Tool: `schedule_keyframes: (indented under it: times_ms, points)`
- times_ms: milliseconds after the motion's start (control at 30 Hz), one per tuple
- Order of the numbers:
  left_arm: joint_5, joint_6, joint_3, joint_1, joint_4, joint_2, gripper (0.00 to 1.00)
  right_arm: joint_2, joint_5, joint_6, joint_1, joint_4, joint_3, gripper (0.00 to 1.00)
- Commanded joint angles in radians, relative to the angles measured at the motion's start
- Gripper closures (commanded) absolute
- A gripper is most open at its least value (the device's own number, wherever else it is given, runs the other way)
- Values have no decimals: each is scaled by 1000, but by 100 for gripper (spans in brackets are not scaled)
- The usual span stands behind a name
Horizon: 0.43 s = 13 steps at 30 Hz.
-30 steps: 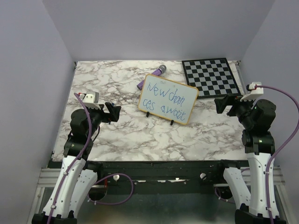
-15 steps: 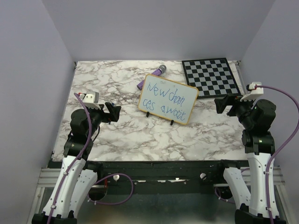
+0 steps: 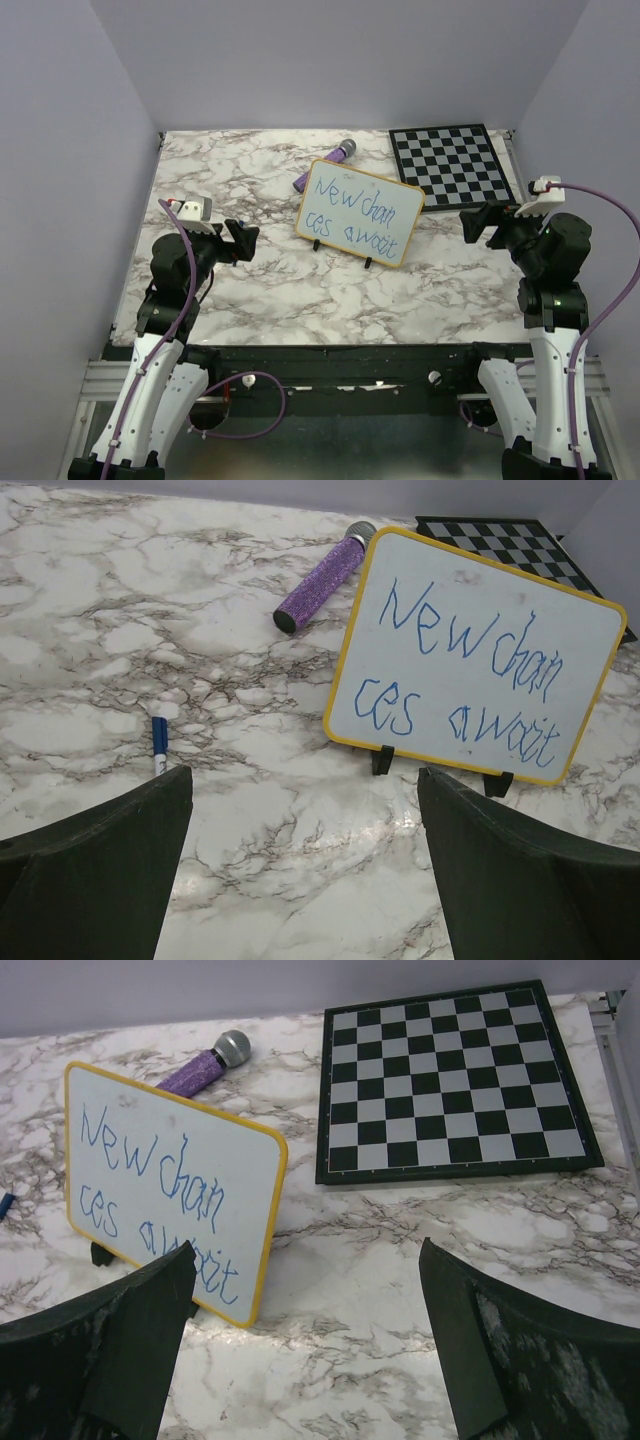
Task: Write a sentence on the whiteboard
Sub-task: Reset both arms
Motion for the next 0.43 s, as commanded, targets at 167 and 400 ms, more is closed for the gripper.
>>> schedule_keyframes:
  times_ms: [167, 400]
  points:
    - [3, -7, -8, -5, 7, -7, 1, -5, 2, -3, -5, 27, -13, 0]
    - [5, -7, -7, -5, 8, -10, 1, 1, -6, -12, -5, 28, -12, 0]
